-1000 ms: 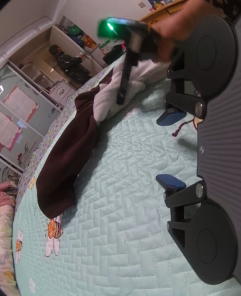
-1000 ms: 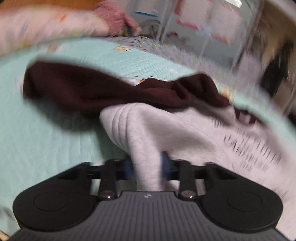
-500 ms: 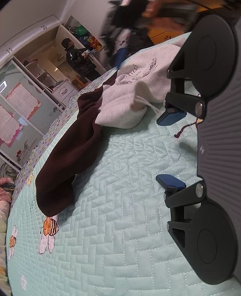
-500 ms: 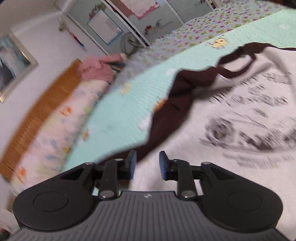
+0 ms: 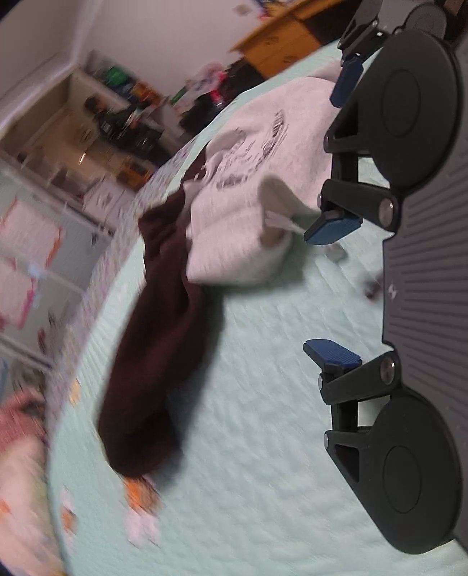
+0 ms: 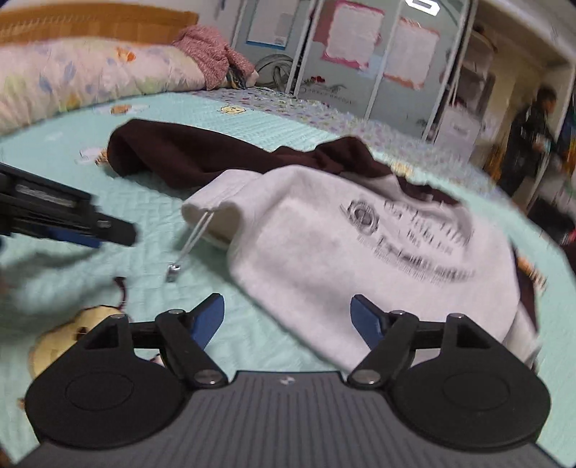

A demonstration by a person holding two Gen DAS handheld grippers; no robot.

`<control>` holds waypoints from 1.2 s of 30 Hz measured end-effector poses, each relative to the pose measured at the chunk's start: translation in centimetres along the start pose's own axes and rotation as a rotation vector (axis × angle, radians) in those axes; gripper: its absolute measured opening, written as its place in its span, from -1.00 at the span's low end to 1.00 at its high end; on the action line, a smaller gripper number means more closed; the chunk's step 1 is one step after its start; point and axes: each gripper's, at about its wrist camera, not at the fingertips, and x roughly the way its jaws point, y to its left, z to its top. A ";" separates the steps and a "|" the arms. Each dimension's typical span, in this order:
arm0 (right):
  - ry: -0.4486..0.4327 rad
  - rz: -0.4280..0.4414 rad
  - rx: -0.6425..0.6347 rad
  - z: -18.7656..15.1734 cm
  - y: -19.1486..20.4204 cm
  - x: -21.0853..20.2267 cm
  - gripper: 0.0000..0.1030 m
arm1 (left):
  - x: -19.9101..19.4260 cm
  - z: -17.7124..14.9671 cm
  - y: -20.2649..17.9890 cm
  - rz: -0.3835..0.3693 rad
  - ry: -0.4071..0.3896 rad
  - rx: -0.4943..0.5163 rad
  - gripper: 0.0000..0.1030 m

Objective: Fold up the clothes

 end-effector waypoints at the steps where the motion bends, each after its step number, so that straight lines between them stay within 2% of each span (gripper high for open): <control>1: 0.001 0.003 0.014 -0.2 -0.3 -0.2 0.52 | 0.4 0.3 -0.9 0.011 -0.019 0.048 0.18; 4: 0.002 0.008 0.055 -0.8 -1.4 -0.8 0.54 | 1.9 1.1 -3.2 0.080 -0.066 0.175 0.18; 6: -0.006 0.011 0.092 -1.1 -2.5 -1.3 0.54 | 2.9 1.4 -3.8 0.096 -0.067 0.205 0.18; 9: -0.019 0.007 0.150 -1.4 -4.0 -1.9 0.65 | 3.7 1.3 -4.2 0.113 -0.057 0.225 0.18; 15: -0.036 0.043 0.271 -2.4 -6.1 -2.4 0.65 | 4.3 0.5 -4.3 0.172 -0.041 0.248 0.18; 21: -0.029 0.049 0.281 -2.9 -6.4 -2.3 0.65 | 5.0 0.4 -4.3 0.208 -0.035 0.258 0.18; 27: -0.024 0.044 0.293 -3.4 -6.3 -2.3 0.65 | 6.3 1.0 -4.7 0.184 -0.073 0.235 0.19; 32: -0.024 0.026 0.301 -3.4 -6.5 -2.4 0.65 | 8.5 0.8 -4.9 0.161 -0.039 0.193 0.17; 33: -0.024 0.025 0.303 -3.4 -6.5 -2.5 0.65 | 8.8 0.8 -5.0 0.161 -0.035 0.187 0.12; 35: -0.022 0.022 0.309 -3.5 -6.7 -2.5 0.65 | 9.0 1.1 -5.2 0.145 -0.025 0.191 -0.65; 36: -0.021 0.021 0.312 -3.6 -6.8 -2.6 0.65 | 9.1 1.3 -5.4 0.136 -0.017 0.195 -0.64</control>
